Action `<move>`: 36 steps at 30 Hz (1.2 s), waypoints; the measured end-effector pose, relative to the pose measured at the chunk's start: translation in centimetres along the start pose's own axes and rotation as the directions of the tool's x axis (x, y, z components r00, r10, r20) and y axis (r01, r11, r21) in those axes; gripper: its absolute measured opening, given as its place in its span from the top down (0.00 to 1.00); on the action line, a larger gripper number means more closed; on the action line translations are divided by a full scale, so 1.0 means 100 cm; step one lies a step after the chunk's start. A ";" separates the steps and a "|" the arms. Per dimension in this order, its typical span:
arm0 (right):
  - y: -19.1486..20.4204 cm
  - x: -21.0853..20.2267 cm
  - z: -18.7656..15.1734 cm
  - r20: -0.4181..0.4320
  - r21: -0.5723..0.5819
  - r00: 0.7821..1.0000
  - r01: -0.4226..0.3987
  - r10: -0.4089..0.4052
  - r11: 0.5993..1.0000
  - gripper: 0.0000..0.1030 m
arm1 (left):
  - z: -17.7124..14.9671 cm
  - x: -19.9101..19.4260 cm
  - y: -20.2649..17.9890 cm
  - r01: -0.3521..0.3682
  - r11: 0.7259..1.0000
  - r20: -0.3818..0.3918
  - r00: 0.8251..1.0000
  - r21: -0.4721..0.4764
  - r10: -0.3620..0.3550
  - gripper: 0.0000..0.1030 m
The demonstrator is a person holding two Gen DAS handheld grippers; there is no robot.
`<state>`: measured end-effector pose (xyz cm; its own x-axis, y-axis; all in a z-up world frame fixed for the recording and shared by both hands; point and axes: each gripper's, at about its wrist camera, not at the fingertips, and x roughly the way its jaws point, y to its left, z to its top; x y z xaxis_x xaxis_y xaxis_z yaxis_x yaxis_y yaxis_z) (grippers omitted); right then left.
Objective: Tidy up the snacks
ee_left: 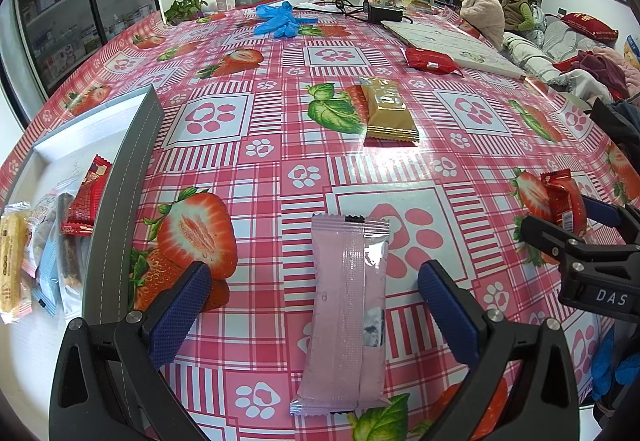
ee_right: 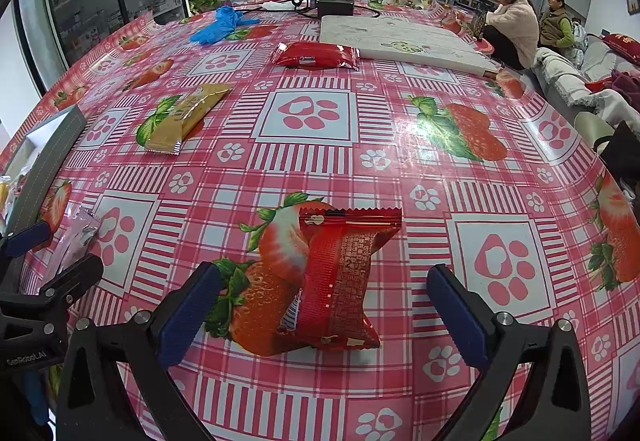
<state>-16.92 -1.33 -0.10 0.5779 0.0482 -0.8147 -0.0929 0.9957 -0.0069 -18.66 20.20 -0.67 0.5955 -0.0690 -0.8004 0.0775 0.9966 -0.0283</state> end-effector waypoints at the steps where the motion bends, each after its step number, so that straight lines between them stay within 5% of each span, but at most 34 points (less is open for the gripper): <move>1: 0.000 0.000 0.000 -0.002 -0.001 1.000 -0.001 0.001 1.000 0.00 | 0.000 0.000 0.000 0.000 1.000 0.000 1.000 0.000 0.000 0.00; 6: 0.000 0.002 0.004 -0.029 -0.004 1.000 -0.003 0.003 1.000 0.00 | 0.001 -0.001 -0.002 -0.007 1.000 -0.013 1.000 0.004 0.007 0.00; 12: 0.000 0.014 0.026 -0.195 -0.033 0.981 -0.026 0.019 0.999 0.00 | 0.009 -0.001 -0.005 0.000 1.000 -0.136 0.991 0.021 0.002 0.01; 16: 0.000 0.022 0.037 -0.271 -0.032 0.962 -0.029 0.020 0.999 0.01 | 0.010 -0.004 -0.008 0.026 0.999 -0.185 0.983 0.041 -0.018 0.14; 17: 0.000 0.023 0.039 -0.276 -0.031 0.961 -0.027 0.017 0.999 0.04 | 0.009 -0.007 -0.009 0.033 0.998 -0.188 0.982 0.048 -0.024 0.18; 19: 0.000 0.021 0.040 -0.268 -0.030 0.963 -0.025 0.016 0.999 0.17 | 0.010 -0.011 -0.013 0.045 0.997 -0.189 0.981 0.064 -0.032 0.41; 21: 0.000 0.015 0.042 -0.251 -0.036 0.968 -0.028 0.018 0.999 0.41 | 0.011 -0.014 -0.016 0.059 0.995 -0.189 0.981 0.081 -0.043 0.65; 22: 0.000 0.012 0.042 -0.245 -0.036 0.969 -0.032 0.023 0.999 0.64 | 0.012 -0.015 -0.017 0.067 0.994 -0.193 0.980 0.089 -0.049 0.74; 24: -0.003 0.011 0.042 -0.245 -0.012 0.968 -0.049 0.044 0.999 0.73 | 0.012 -0.016 -0.017 0.073 0.993 -0.198 0.979 0.090 -0.054 0.75; 36: -0.007 -0.034 0.040 -0.174 0.072 0.962 -0.201 0.211 0.977 0.75 | 0.037 -0.077 -0.006 0.101 0.991 -0.083 0.992 0.089 -0.094 0.75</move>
<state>-15.52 -1.90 5.00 0.3952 0.2426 -0.8860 -0.1482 0.9687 0.1991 -20.39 19.98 7.74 0.5171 -0.1580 -0.8412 0.2080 0.9765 -0.0555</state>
